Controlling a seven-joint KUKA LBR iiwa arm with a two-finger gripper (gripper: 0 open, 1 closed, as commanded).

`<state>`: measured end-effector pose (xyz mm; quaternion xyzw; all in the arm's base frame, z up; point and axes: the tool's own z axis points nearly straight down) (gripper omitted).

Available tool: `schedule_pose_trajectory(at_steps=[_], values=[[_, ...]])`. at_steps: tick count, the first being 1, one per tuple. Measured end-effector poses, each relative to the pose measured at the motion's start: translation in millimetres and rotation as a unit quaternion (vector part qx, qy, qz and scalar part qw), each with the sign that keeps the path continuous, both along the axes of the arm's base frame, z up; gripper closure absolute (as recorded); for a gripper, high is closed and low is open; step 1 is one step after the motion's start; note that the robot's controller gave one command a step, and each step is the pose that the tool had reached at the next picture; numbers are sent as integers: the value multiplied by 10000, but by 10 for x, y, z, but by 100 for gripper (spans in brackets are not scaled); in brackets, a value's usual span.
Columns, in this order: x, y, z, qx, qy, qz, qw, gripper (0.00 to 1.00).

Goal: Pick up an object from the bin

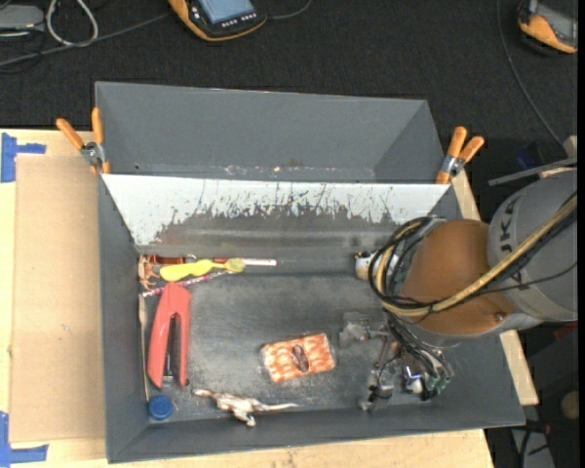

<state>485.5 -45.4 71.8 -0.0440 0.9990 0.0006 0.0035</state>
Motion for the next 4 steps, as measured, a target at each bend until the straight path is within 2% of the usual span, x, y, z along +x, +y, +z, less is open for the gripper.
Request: schedule_pose_trajectory(at_steps=[1,2,3,4], values=[[6,88,112,-21,-2,987,9951,0],[-71,464,317,4,-2,472,9989,0],[-54,499,411,-17,2,889,9960,0],[-4,716,245,-3,14,662,9978,0]])
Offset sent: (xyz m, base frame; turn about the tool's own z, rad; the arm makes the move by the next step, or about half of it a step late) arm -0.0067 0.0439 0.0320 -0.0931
